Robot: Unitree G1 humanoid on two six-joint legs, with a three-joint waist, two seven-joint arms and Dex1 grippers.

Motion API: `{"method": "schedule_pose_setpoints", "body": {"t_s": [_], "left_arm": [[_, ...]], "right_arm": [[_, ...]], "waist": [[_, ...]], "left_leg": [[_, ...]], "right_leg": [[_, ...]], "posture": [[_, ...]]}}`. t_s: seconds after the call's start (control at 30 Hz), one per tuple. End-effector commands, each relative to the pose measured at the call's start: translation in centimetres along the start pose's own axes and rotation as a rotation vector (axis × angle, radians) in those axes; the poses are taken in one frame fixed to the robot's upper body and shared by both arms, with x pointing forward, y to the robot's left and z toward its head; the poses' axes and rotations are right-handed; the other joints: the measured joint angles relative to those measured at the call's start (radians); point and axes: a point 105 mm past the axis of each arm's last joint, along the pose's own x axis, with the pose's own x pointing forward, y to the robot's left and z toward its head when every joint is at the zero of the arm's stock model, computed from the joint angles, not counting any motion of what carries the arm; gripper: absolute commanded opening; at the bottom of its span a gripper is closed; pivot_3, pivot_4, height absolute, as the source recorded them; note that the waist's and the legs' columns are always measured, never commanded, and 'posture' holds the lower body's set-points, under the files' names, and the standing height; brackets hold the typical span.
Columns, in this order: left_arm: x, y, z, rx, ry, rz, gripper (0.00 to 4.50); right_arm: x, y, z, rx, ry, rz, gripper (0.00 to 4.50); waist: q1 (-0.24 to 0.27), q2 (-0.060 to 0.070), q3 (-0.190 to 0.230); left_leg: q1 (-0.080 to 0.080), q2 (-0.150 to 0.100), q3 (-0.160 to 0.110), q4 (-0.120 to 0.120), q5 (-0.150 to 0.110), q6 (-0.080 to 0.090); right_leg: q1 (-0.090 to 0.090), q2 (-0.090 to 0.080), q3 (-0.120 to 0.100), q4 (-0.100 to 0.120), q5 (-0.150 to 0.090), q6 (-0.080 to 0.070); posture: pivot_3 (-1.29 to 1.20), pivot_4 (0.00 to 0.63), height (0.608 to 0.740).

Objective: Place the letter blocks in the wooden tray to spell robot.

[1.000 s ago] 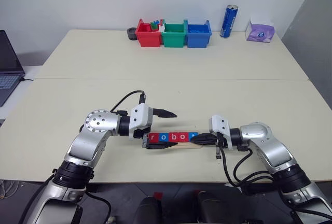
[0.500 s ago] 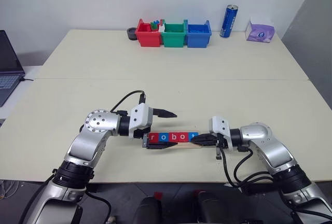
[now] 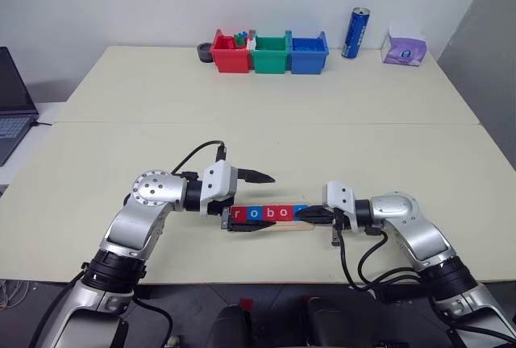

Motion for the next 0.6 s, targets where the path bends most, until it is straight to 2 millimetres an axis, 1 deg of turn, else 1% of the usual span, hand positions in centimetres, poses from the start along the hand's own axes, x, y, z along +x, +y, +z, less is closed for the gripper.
{"method": "schedule_pose_setpoints", "body": {"t_s": [0.03,0.23,0.3,0.47,0.53,0.6], "left_arm": [[-0.1,0.2,1.0,0.049,-0.010,-0.011,4.50],[-0.1,0.1,0.9,0.049,-0.007,-0.014,4.50],[-0.3,0.2,0.8,0.046,-0.002,-0.004,4.50],[-1.0,0.2,0.6,0.028,0.010,0.026,4.50],[-1.4,0.0,0.3,0.007,0.022,0.037,4.50],[-2.1,0.1,-0.1,-0.042,0.036,0.084,4.50]], "right_arm": [[-0.7,0.4,2.0,0.003,-0.067,0.032,0.06],[-1.2,-0.1,3.0,0.032,-0.080,0.012,0.06],[-1.7,-0.3,3.4,0.048,-0.086,-0.006,0.06],[-3.3,0.2,4.2,0.073,-0.094,-0.051,0.06],[-3.9,0.4,4.5,0.085,-0.095,-0.093,0.06],[-4.5,0.5,4.6,0.098,-0.093,-0.168,0.06]], "waist": [[0.000,0.000,0.000],[0.000,0.000,0.000],[0.000,0.000,0.000],[0.000,0.000,0.000],[0.000,0.000,0.000],[0.000,0.000,0.000]], "left_leg": [[0.000,0.000,0.000,0.000,0.000,0.000],[0.000,0.000,0.000,0.000,0.000,0.000],[0.000,0.000,0.000,0.000,0.000,0.000],[0.000,0.000,0.000,0.000,0.000,0.000],[0.000,0.000,0.000,0.000,0.000,0.000],[0.000,0.000,0.000,0.000,0.000,0.000]], "right_leg": [[0.000,0.000,0.000,0.000,0.000,0.000],[0.000,0.000,0.000,0.000,0.000,0.000],[0.000,0.000,0.000,0.000,0.000,0.000],[0.000,0.000,0.000,0.000,0.000,0.000],[0.000,0.000,0.000,0.000,0.000,0.000],[0.000,0.000,0.000,0.000,0.000,0.000]], "posture": [[0.00,0.150,0.740],[0.00,0.150,0.740],[0.00,0.150,0.740],[0.00,0.150,0.740],[0.00,0.150,0.740],[0.00,0.150,0.740]]}}
